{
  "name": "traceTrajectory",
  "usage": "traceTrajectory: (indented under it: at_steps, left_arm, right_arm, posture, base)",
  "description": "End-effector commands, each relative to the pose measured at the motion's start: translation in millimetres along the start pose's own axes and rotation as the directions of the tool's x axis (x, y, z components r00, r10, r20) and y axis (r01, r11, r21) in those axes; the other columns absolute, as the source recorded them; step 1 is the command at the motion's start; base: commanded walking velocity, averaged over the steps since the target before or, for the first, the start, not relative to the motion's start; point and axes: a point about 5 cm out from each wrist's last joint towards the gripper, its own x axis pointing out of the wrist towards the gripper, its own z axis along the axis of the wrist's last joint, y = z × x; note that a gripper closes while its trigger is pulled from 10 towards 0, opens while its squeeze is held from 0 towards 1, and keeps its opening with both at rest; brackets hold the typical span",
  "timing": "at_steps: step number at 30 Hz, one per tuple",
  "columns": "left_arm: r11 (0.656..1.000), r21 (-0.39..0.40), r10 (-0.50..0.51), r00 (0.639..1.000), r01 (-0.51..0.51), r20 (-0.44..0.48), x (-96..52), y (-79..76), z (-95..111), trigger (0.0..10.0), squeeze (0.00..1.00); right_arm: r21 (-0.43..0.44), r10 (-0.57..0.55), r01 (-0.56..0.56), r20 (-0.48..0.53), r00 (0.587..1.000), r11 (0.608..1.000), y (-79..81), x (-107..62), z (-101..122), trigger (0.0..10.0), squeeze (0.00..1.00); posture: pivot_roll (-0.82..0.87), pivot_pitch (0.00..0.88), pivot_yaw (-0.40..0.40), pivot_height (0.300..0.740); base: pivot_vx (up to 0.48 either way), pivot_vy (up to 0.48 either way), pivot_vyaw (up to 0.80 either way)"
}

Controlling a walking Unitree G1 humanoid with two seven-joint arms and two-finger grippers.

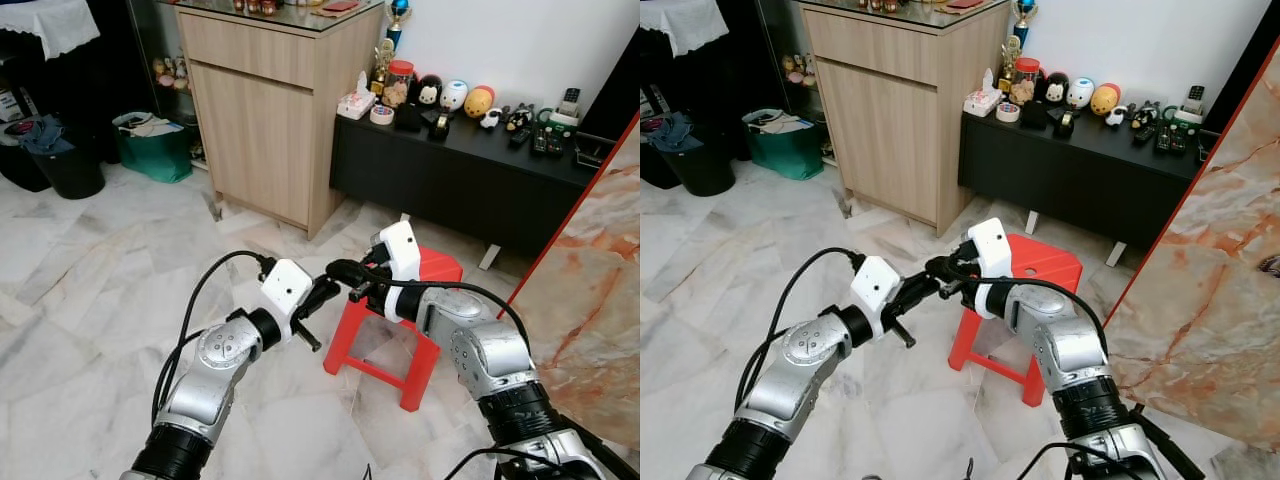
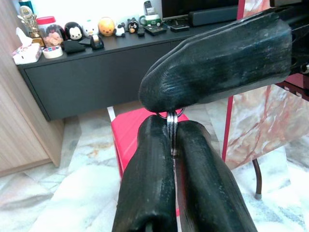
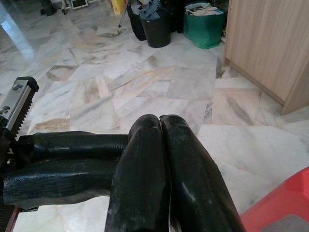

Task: Hang keys on a hook

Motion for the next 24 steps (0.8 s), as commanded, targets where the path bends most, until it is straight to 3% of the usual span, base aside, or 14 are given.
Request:
traceTrajectory:
  at_steps: [1,11,12,15,16,24]
  left_arm:
    - [1.0,-0.002,-0.012,1.0,0.012,0.011,-0.5,-1.4,-0.6,0.0,0.0]
    - [1.0,-0.009,-0.013,1.0,0.013,0.009,-0.5,-2.1,-1.2,0.0,0.0]
    - [1.0,-0.01,-0.013,1.0,0.013,0.009,-0.5,-2.3,-1.5,0.0,0.0]
    - [1.0,-0.012,-0.014,1.0,0.014,0.004,-0.6,-2.7,-2.8,0.0,0.0]
    - [1.0,-0.009,-0.009,1.0,0.009,-0.009,-1.9,-2.4,-5.4,0.0,0.0]
    - [1.0,-0.014,0.001,0.999,-0.001,-0.039,-8.7,-0.4,-13.5,0.0,0.0]
  right_arm:
    - [0.008,-0.068,0.068,0.016,0.998,0.998,-12.3,-6.0,4.4,10.0,0.0]
    - [0.0,-0.072,0.072,0.009,0.997,0.997,-13.6,-6.1,2.2,10.0,0.0]
    - [0.003,-0.064,0.064,0.01,0.998,0.998,-13.2,-6.3,1.7,10.0,1.0]
    - [-0.008,-0.05,0.05,0.008,0.999,0.999,-11.3,-7.0,1.3,10.0,1.0]
    - [-0.001,-0.105,0.105,0.01,0.994,0.994,-18.0,-7.5,1.7,10.0,0.0]
    - [0.029,-0.182,0.181,0.075,0.98,0.983,-31.8,-12.6,12.3,10.0,0.0]
  posture:
    - [0.09,0.0,-0.081,0.709]
    - [0.09,0.0,-0.082,0.709]
    - [0.08,0.0,-0.082,0.709]
    - [0.08,0.0,-0.082,0.709]
    - [0.08,0.0,-0.082,0.709]
    - [0.08,0.0,-0.083,0.709]
  base:
    - [0.0,0.0,0.0]
    - [0.0,0.0,0.0]
    - [0.0,0.0,0.0]
    - [0.0,0.0,0.0]
    - [0.0,0.0,0.0]
    - [0.0,0.0,0.0]
